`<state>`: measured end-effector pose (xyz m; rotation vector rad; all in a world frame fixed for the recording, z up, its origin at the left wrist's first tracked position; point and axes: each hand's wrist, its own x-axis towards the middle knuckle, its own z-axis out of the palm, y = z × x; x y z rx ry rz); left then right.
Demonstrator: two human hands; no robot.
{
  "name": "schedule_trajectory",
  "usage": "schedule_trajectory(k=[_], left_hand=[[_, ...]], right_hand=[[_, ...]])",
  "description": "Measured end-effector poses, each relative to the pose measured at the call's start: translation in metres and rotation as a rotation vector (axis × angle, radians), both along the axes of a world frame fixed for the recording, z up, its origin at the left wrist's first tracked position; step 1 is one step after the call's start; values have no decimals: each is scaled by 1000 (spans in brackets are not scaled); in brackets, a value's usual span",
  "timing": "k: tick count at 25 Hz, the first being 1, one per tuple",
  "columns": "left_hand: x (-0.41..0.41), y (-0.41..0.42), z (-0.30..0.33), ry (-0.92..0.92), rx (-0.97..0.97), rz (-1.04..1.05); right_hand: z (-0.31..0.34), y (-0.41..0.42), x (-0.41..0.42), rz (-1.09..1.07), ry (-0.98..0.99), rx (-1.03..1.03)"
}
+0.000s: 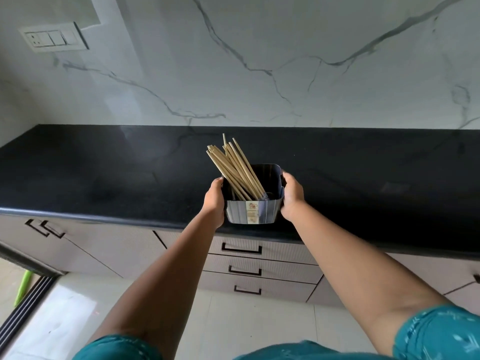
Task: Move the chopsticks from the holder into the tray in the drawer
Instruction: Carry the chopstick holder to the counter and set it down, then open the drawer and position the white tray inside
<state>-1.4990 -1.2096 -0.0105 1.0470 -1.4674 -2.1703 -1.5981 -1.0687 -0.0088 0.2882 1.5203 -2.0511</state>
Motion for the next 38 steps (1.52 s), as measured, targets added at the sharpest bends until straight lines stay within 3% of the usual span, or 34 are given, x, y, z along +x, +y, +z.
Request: schedule_trajectory(k=[7,21,26,30,32,34,38], left_hand=[[-48,-41,-18,-47,21,-53],[-55,-67,-35,-117,-5,-159],[-37,-70,-44,-140,-203,-72],[20,-44,-67,-52,-805,57],[52,-27,-92,7,-1033,-134],[74,-16,-126,-19,-1185,-460],[76,-16,-163,-367,-1317,-1045]], right_hand=[[-14,-38,-45,-49,-52,30],[-26,-54,-37,-215,-129,30],[-29,-47,-24,-276,-1,70],[-53,-24,18,-413,309,498],[-75,-15,60,-332,452,607],[-106,-11,98,-84,550,786],[-160,-11,124,566,694,1110]])
